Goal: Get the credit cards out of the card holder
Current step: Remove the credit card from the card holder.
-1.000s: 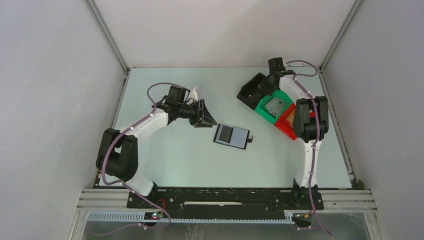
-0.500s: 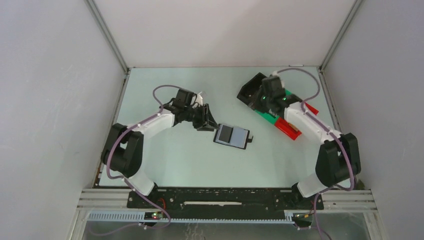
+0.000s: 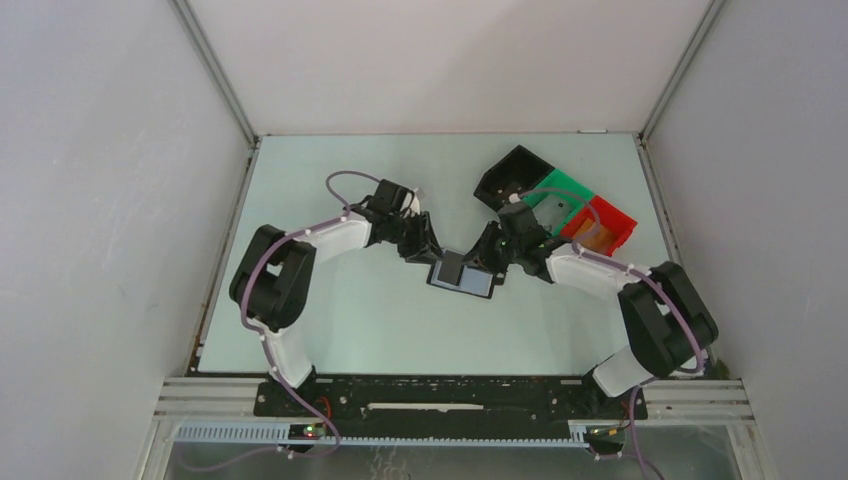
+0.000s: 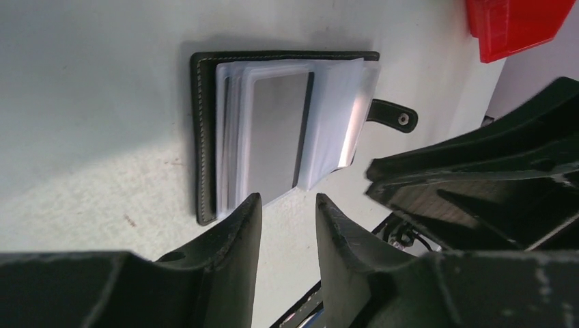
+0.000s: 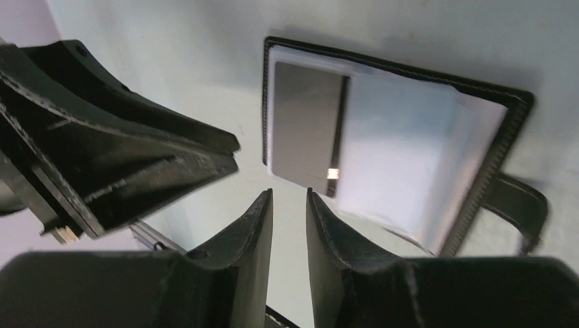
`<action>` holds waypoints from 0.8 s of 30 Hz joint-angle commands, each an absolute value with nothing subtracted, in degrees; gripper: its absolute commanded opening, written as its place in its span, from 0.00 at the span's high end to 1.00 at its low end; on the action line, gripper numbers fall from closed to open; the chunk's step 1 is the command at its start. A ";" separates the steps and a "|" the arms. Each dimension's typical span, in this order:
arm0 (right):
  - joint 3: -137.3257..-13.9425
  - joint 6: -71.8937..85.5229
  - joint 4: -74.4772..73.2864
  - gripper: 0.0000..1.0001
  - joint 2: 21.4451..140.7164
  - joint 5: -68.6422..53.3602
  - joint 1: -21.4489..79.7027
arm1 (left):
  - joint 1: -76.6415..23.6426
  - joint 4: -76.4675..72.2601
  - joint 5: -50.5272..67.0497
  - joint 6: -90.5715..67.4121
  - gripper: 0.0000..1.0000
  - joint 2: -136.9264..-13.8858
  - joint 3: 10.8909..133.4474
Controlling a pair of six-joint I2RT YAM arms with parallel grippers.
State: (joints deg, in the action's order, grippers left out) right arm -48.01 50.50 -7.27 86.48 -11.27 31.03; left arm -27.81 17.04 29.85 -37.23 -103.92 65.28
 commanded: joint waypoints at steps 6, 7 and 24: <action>-50.09 57.76 6.04 0.71 96.87 -15.28 31.82 | -28.48 12.36 30.46 -40.28 0.61 -107.75 68.51; -50.10 58.01 6.31 0.71 97.57 -14.76 31.87 | -28.48 12.26 30.49 -40.26 0.61 -108.06 68.47; -48.87 57.75 -2.42 0.73 97.11 -6.21 32.98 | -28.48 15.73 29.41 -38.97 0.62 -111.35 68.97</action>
State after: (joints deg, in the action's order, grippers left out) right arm -49.15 57.21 0.80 98.78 -10.48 32.14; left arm -28.42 14.17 30.15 -39.59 -110.08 66.15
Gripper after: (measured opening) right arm 0.271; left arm 0.385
